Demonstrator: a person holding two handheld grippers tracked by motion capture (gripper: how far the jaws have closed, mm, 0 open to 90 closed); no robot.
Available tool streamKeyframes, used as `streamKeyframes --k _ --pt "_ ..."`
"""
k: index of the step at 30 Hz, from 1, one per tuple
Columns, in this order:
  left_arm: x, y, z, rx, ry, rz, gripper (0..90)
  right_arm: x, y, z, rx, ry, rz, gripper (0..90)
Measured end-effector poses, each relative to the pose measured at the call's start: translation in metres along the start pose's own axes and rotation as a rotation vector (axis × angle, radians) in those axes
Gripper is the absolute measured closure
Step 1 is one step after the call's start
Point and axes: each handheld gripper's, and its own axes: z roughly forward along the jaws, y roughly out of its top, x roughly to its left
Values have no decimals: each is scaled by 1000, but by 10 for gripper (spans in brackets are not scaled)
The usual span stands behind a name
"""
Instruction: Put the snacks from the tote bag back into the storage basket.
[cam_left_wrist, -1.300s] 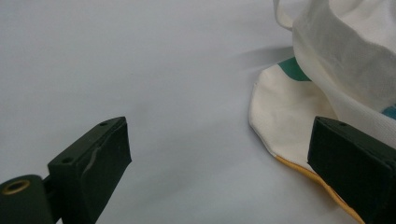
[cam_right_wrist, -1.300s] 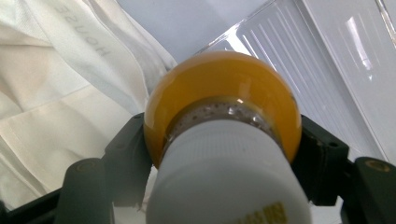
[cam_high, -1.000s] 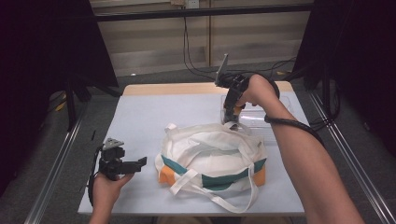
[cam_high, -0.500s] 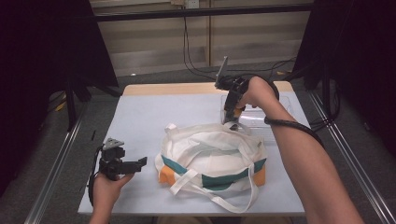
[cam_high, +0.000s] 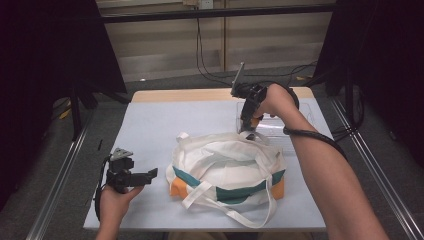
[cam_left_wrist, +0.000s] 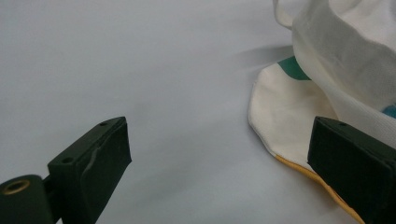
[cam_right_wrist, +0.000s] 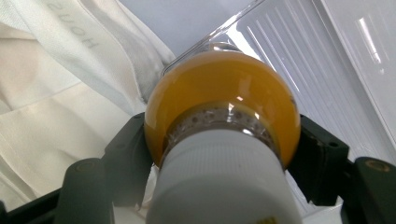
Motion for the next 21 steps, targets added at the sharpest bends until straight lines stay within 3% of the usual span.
streamKeyframes --k 21 --pt "0 0 -1 -4 2 -3 58 1 -1 6 6 3 -1 299"
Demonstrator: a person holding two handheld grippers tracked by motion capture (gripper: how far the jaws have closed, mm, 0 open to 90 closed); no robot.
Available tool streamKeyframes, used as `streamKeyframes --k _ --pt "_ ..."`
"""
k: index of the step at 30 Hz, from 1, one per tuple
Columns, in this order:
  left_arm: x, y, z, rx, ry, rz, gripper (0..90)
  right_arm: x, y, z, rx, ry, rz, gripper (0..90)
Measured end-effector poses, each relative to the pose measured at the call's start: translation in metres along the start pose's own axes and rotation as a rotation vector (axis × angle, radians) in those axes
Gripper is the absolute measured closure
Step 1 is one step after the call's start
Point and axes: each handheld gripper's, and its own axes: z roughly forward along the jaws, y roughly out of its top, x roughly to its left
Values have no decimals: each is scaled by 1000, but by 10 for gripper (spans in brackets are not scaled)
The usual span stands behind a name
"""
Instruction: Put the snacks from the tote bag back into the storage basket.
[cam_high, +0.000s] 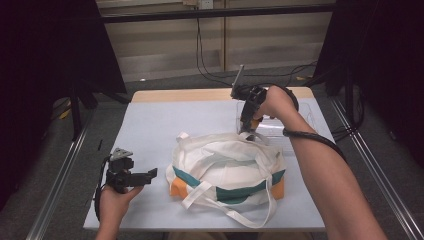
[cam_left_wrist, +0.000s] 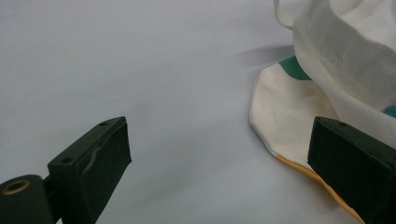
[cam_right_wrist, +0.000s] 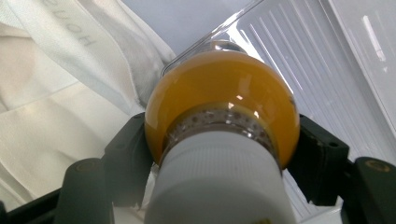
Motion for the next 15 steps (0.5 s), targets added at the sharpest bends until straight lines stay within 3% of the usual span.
streamKeyframes --k 15 --pt "0 0 0 0 -1 0 59 0 0 3 6 4 0 298"
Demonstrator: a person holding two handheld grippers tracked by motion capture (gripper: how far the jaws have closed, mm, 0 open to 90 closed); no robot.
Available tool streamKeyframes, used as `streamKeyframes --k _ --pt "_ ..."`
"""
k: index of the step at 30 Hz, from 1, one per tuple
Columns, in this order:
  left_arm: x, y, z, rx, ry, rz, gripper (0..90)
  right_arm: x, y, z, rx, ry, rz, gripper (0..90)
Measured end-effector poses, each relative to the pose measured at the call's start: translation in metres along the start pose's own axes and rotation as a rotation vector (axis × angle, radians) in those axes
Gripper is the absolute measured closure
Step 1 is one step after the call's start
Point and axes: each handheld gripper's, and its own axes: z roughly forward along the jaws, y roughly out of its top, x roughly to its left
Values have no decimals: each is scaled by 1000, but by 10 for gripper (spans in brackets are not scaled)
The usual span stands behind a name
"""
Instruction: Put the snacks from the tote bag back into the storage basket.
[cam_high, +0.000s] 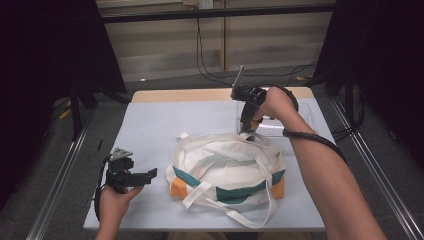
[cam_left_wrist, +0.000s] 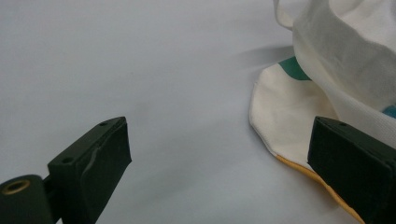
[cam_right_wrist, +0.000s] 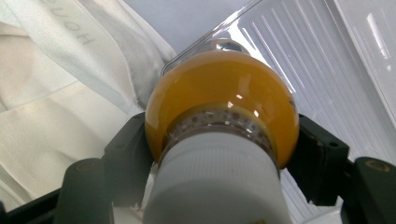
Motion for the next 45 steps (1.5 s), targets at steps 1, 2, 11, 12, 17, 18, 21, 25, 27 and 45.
streamKeyframes --k 1,2,11,12,17,18,21,25,27,45 --pt "0 0 0 0 0 0 58 0 0 1 -1 0 2 298" --pt "0 0 0 0 0 1 58 0 0 1 0 1 4 298" --pt "0 0 0 2 1 3 58 0 -1 1 -5 5 5 297" --pt "0 0 0 2 1 3 58 0 -1 1 -5 5 5 297" --pt "0 0 0 1 2 0 58 -1 -1 1 -9 6 4 297" --pt "0 0 0 2 1 1 58 -1 -1 1 -10 9 8 296" --pt "0 0 0 2 3 3 58 -1 -1 2 -15 10 11 295" --pt "-1 0 0 -3 3 -5 58 -2 -2 2 -25 13 25 293" --pt "-1 0 0 -3 5 -2 58 -2 -3 2 -28 14 28 293" --pt "-2 1 1 7 0 6 58 -11 -11 1 -62 21 71 274"
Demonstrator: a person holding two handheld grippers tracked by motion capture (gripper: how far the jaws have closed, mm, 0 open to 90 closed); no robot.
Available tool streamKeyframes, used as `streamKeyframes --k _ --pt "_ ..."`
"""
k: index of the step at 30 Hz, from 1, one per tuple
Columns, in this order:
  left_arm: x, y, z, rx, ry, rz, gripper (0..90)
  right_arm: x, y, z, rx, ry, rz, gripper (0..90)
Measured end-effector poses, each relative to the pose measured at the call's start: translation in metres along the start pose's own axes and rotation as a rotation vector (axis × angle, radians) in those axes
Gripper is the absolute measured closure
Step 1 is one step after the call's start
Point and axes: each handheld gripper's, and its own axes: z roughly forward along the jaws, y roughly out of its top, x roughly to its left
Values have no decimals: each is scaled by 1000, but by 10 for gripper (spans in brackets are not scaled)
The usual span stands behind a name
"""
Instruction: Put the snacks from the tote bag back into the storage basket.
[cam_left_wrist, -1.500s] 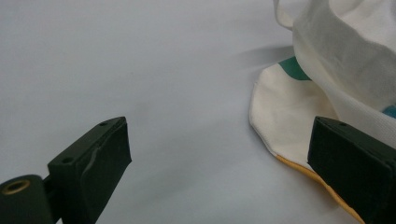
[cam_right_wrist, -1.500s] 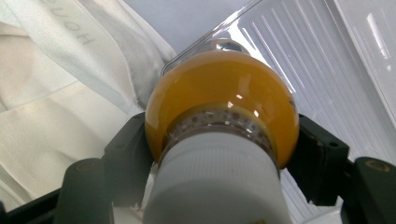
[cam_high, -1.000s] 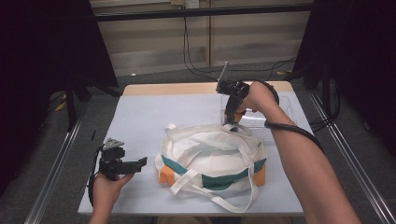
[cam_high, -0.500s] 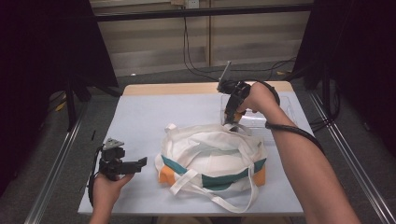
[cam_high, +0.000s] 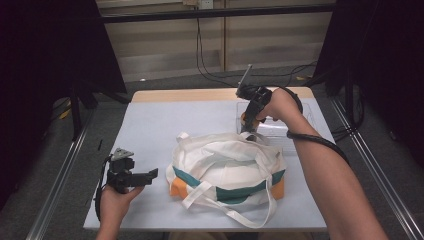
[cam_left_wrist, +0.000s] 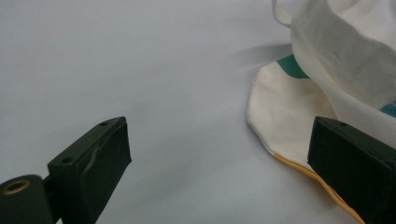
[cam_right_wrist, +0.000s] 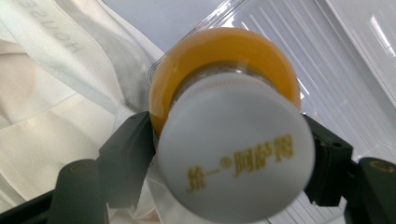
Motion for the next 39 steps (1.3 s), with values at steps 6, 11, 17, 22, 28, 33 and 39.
streamKeyframes --k 6,11,17,22,28,33,39 --pt "-2 1 2 -2 -1 0 58 1 -2 -5 -14 -3 -3 241" --pt "-3 2 2 4 -6 9 58 2 -4 -8 -18 -4 7 197" --pt "-4 3 3 -4 -5 4 58 4 -6 -10 -16 -15 4 169" --pt "-5 3 4 -3 -5 6 58 4 -8 -11 -12 -16 5 159" --pt "-4 3 3 2 -5 17 58 4 -14 -12 -11 -18 9 153" --pt "-6 4 4 -2 -8 12 58 5 -19 -14 -6 -19 5 150" --pt "-6 4 4 7 -11 19 57 6 -26 -15 -5 -13 9 147"
